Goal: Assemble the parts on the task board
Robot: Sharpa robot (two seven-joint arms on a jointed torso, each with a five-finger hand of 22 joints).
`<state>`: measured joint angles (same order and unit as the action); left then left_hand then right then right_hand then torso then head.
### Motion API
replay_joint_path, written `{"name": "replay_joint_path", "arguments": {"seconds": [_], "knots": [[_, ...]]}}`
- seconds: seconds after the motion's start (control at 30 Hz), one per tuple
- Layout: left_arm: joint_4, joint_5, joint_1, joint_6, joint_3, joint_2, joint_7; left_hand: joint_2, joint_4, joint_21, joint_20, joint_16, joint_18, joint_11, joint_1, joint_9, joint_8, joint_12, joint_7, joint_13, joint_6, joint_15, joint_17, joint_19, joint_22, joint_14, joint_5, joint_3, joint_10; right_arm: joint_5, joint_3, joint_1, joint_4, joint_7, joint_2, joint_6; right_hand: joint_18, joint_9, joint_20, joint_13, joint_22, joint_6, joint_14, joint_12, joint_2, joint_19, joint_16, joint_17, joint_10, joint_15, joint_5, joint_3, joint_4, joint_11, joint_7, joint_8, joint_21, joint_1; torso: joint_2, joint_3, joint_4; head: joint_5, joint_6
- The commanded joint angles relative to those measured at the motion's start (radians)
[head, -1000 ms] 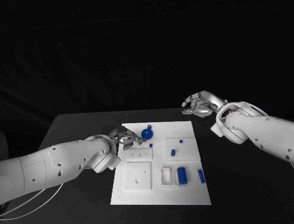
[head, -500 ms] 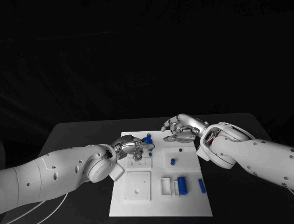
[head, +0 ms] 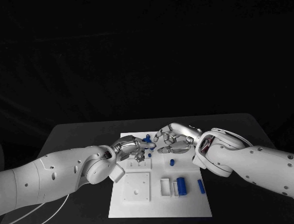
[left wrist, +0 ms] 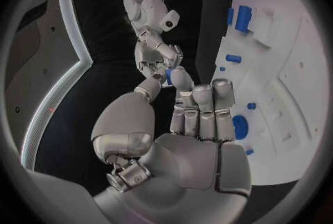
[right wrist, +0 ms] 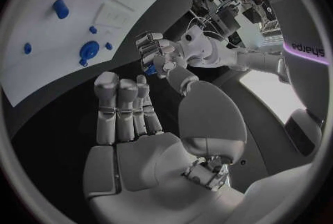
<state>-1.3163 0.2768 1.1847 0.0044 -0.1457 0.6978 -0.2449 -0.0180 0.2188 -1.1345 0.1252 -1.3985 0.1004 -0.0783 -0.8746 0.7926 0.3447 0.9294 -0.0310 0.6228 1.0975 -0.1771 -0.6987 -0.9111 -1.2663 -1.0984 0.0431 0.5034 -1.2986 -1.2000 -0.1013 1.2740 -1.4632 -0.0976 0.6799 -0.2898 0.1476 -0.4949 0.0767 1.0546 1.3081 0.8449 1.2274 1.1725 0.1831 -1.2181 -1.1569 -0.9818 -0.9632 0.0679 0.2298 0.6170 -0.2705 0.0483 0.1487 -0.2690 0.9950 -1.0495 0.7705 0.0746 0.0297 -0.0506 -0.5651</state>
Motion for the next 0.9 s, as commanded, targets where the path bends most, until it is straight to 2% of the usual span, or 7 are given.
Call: {"name": "replay_joint_path", "arguments": {"seconds": [0.03,0.33,0.5,0.67,0.9], "knots": [[-0.005,-0.019,0.001,0.039,0.001,-0.002,-0.025,-0.047,0.01,0.003,0.109,0.004,-0.012,0.0,-0.038,0.002,-0.003,-0.003,-0.002,0.0,-0.009,-0.003,0.001,0.01,0.0,0.013,0.006,0.001,0.008,-0.021,0.0,-0.001,-0.004,-0.016,-0.002,0.016,0.114,0.0,-0.002,-0.001,0.019,-0.012,0.005,0.005,0.001,0.005,0.003,-0.001,0.006,-0.004,0.006,-0.001,-0.004,-0.002,0.011,0.006,-0.005,-0.007,0.0,0.0003,-0.0001,0.001,-0.002],[-0.007,-0.019,0.001,0.047,0.001,-0.001,-0.02,-0.062,0.019,0.005,0.109,0.004,-0.014,0.003,-0.053,0.008,-0.011,-0.003,-0.005,0.002,-0.021,0.0,0.001,0.014,-0.002,0.018,0.012,0.007,0.015,-0.014,0.0,-0.001,-0.008,-0.019,-0.005,-0.003,0.114,0.0,-0.004,-0.002,0.018,-0.016,0.006,0.007,-0.003,0.003,0.002,-0.002,0.006,-0.006,0.012,-0.004,0.002,0.0,0.013,0.008,-0.004,0.001,0.001,0.0003,0.0001,0.0,-0.005],[-0.009,-0.019,0.001,0.056,0.001,-0.001,-0.021,-0.069,0.019,0.007,0.108,0.003,-0.017,0.006,-0.055,0.011,-0.018,-0.002,-0.008,0.003,-0.03,0.002,0.001,0.017,-0.003,0.022,0.023,0.011,0.02,-0.012,0.0,-0.001,-0.009,-0.019,-0.009,0.01,0.114,0.001,-0.004,-0.003,0.018,-0.019,0.007,0.008,-0.005,0.002,0.002,-0.002,0.005,-0.006,0.017,-0.005,0.005,0.001,0.014,0.01,-0.004,0.004,0.0,-0.0002,0.0001,0.002,-0.006],[-0.009,-0.019,0.001,0.054,0.001,-0.001,-0.022,-0.079,0.015,0.009,0.107,0.001,-0.022,0.011,-0.048,0.018,-0.027,0.001,-0.013,0.006,-0.045,0.007,0.002,0.022,-0.006,0.029,0.066,0.014,0.03,-0.011,-0.003,-0.001,-0.016,-0.021,-0.01,0.02,0.114,0.0,-0.004,-0.004,0.018,-0.015,0.007,0.009,-0.014,0.002,0.002,-0.002,0.005,-0.006,0.022,-0.002,0.009,0.001,0.013,0.008,-0.004,0.005,0.0,-0.0004,0.0,0.002,-0.008],[-0.009,-0.021,0.001,0.045,0.001,0.002,-0.025,-0.088,0.015,0.01,0.108,-0.002,-0.024,0.013,-0.04,0.026,-0.03,0.005,-0.016,0.008,-0.05,0.01,0.003,0.024,-0.01,0.032,0.104,0.015,0.035,-0.011,-0.004,-0.001,-0.017,-0.02,-0.004,0.022,0.114,-0.008,-0.004,-0.005,0.019,0.018,0.007,0.012,-0.025,0.003,0.001,-0.003,0.004,0.001,0.022,0.004,0.013,-0.007,0.005,-0.009,-0.003,0.007,0.0,0.0004,0.0002,0.001,-0.009]]}}
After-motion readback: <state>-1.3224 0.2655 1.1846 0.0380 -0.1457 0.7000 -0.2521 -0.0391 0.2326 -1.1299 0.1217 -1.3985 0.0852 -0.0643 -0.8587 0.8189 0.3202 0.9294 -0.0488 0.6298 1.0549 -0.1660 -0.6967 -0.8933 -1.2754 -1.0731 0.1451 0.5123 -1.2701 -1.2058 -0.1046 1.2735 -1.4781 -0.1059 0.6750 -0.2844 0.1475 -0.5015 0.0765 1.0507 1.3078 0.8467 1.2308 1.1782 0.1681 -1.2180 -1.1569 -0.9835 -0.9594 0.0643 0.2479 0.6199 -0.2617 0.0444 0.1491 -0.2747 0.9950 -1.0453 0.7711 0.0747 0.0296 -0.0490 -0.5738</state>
